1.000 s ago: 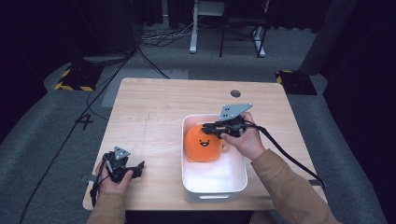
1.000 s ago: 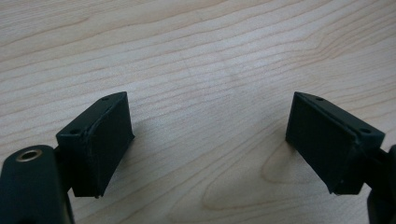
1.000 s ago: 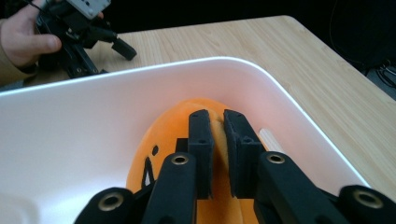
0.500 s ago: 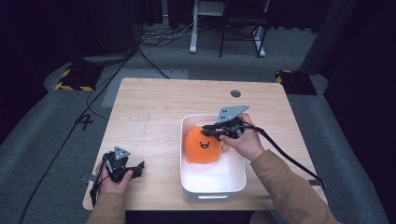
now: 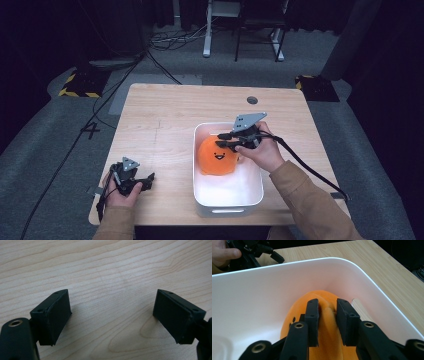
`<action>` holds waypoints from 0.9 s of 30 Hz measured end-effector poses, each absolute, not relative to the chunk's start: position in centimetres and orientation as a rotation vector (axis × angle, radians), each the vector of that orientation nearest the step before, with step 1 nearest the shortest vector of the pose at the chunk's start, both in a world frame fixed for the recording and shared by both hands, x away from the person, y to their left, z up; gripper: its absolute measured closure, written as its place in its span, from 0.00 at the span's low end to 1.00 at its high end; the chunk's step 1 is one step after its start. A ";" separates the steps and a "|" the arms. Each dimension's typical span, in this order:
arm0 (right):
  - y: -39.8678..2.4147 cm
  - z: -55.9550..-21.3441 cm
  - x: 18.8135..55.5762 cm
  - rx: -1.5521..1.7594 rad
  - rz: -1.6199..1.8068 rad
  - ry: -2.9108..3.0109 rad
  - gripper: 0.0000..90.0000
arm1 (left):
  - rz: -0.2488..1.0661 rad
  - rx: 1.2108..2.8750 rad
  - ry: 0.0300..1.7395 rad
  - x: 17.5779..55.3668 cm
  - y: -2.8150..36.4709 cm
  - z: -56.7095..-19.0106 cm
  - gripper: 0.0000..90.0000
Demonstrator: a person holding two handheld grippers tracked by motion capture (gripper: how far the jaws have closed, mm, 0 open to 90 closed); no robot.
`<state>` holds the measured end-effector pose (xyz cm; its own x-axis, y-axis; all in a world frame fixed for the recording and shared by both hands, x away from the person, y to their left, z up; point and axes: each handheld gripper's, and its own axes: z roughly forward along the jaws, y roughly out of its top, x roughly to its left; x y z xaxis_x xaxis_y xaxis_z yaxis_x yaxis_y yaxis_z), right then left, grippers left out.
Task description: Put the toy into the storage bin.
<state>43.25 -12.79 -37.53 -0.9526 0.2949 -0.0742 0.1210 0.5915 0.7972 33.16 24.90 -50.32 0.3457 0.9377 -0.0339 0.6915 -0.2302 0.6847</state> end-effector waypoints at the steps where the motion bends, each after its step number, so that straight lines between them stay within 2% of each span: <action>1: -12.8 -37.5 43.2 0.350 1.287 2.621 0.78 | 0.523 2.003 1.417 33.2 24.9 -50.3 0.17; 12: -13.1 -37.1 43.0 0.358 1.283 2.600 0.70 | 0.523 2.003 1.417 33.2 24.9 -50.3 0.17; 27: -15.6 -34.0 41.9 0.373 1.364 2.488 0.63 | 0.522 2.003 1.417 33.2 24.9 -50.3 0.17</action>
